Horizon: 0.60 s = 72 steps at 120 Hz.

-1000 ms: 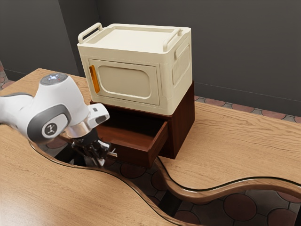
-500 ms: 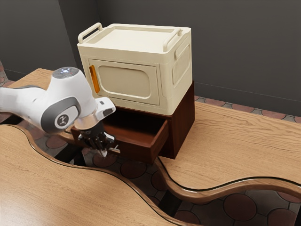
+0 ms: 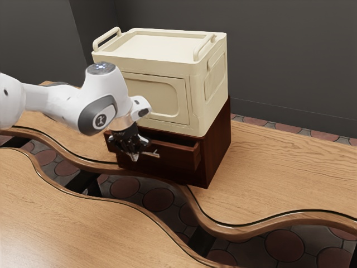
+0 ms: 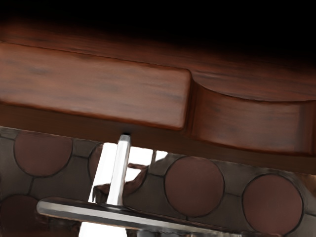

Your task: Push the drawer handle with one arm to close the drawer

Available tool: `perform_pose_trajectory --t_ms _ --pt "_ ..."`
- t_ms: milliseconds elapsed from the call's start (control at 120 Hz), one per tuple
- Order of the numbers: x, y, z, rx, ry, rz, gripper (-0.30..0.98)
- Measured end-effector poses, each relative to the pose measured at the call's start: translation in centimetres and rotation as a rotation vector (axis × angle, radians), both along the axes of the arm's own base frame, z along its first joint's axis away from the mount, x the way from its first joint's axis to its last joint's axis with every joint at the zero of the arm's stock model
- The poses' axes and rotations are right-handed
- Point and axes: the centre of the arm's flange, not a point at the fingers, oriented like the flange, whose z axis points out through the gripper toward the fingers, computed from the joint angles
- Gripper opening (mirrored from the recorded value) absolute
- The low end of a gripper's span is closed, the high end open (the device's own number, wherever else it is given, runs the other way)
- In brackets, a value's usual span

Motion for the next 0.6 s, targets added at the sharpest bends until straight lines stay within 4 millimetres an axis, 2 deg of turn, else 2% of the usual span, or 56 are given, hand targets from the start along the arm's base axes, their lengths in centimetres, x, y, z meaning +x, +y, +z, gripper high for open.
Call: perform_pose_trajectory --t_ms 133,225,417,450,500,567,600 --pt "2.2 -0.7 0.9 0.013 -0.030 -0.030 -0.10" --pt "2.9 -1.5 1.1 0.018 -0.038 -0.056 -0.10" --pt "4.4 -1.6 0.8 0.029 -0.045 -0.090 -0.10" --pt "3.1 -1.7 1.1 0.018 -0.039 -0.095 -0.10" --pt "-0.7 -2.7 3.3 -0.019 -0.047 -0.118 -0.03" --pt "-5.8 -4.8 8.3 -0.072 -0.079 -0.164 0.12" --pt "-6.7 -6.5 13.0 -0.084 -0.117 -0.199 0.19"
